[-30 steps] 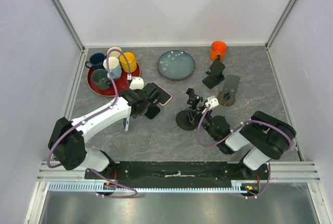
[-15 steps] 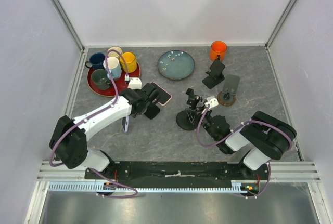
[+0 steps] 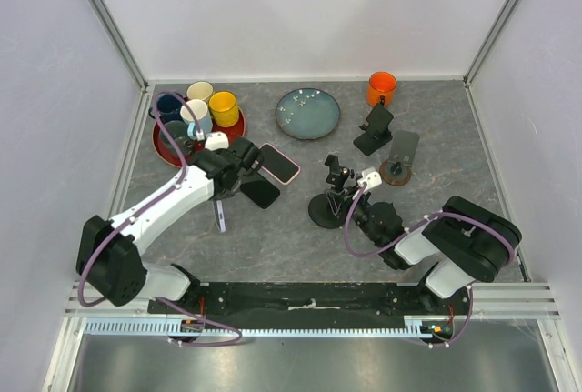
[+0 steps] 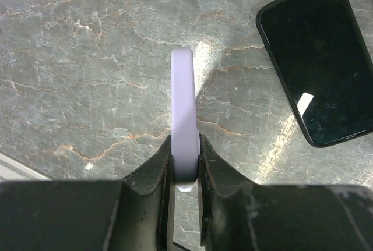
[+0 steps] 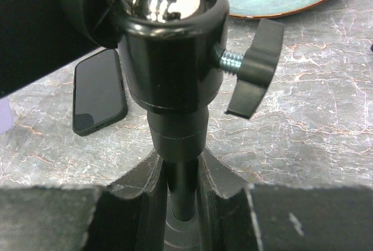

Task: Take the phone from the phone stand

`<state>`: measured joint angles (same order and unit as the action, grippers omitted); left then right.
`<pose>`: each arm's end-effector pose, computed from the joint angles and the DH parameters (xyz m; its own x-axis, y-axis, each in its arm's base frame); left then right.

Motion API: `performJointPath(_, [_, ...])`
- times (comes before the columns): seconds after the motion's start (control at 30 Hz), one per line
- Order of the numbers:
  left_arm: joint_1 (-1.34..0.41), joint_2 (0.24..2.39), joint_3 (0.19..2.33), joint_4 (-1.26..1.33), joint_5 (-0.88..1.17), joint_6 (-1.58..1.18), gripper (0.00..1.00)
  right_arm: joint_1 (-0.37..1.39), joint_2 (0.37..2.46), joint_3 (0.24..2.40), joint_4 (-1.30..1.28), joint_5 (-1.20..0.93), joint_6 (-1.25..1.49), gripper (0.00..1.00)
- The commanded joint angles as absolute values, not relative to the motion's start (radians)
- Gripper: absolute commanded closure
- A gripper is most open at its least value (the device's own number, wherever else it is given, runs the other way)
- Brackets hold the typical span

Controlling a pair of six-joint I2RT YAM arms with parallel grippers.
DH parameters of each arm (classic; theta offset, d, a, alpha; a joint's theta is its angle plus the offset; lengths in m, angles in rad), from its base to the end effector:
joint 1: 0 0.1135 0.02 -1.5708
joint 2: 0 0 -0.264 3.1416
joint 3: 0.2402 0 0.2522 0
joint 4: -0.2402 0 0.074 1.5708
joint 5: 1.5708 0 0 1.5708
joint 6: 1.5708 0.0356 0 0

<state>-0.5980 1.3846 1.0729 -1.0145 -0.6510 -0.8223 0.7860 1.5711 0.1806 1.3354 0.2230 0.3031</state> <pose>0.2167 -0.1215 0.2556 -0.7850 -0.1705 -0.5956 -0.3653 0.9039 0.2227 0.1692 0.1583 0.1413 -0.1965 0.2152 -0.9566 -0.4980 0.8185 0.2864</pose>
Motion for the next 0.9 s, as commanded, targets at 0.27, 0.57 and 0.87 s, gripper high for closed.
performJointPath(0.27, [-0.551, 1.359, 1.054, -1.032, -0.606, -0.873, 0.92, 0.779, 1.542, 0.179, 1.328, 0.219, 0.305, 1.00])
performJointPath(0.57, [-0.551, 1.482, 1.068, -0.964, -0.624, -0.868, 0.77, 0.779, 1.531, 0.176, 1.318, 0.221, 0.301, 1.00])
performJointPath(0.87, [-0.551, 1.607, 1.080, -0.844, -0.614, -0.836, 0.74, 0.779, 1.540, 0.181, 1.316, 0.213, 0.301, 1.00])
